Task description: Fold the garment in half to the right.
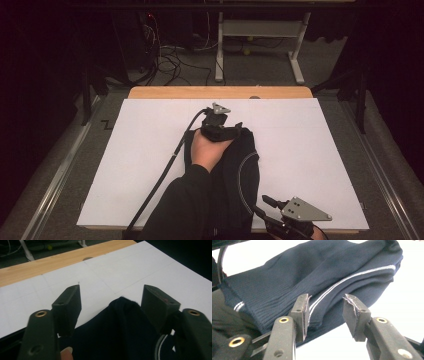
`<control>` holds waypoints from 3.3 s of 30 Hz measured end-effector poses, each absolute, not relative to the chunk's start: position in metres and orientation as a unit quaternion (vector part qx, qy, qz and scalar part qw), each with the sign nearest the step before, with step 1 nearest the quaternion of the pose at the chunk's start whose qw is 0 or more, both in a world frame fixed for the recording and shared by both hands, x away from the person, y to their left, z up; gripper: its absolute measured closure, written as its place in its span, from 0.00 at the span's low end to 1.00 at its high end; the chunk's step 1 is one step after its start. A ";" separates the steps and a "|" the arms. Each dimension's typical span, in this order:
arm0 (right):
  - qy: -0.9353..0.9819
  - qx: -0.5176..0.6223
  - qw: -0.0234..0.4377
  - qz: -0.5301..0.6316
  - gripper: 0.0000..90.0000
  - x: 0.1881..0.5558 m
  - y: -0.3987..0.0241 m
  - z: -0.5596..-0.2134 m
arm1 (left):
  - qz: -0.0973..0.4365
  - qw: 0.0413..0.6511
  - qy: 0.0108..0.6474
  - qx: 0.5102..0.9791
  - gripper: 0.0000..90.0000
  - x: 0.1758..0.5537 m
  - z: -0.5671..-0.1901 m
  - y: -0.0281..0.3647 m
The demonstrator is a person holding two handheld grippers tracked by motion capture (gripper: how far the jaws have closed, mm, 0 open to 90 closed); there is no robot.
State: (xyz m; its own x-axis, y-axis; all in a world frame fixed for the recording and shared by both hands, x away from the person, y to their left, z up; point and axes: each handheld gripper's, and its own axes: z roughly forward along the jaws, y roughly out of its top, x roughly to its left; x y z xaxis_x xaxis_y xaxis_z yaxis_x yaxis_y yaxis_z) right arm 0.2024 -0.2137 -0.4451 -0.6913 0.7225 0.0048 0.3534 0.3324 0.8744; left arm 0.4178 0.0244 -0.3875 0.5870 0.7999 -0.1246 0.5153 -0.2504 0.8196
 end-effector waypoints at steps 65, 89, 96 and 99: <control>0.758 0.421 0.249 0.432 0.62 0.292 -0.257 -0.465 | 0.186 0.471 0.428 0.749 0.00 0.287 -0.473 0.244; 0.684 0.430 0.308 0.502 0.00 0.263 -0.324 -0.457 | 0.179 0.500 0.428 0.731 0.00 0.287 -0.471 0.251; 0.680 0.415 0.324 0.510 0.00 0.255 -0.325 -0.455 | 0.186 0.498 0.423 0.733 0.00 0.284 -0.469 0.247; 0.680 0.417 0.322 0.510 0.00 0.256 -0.325 -0.456 | 0.188 0.498 0.424 0.733 0.00 0.283 -0.468 0.248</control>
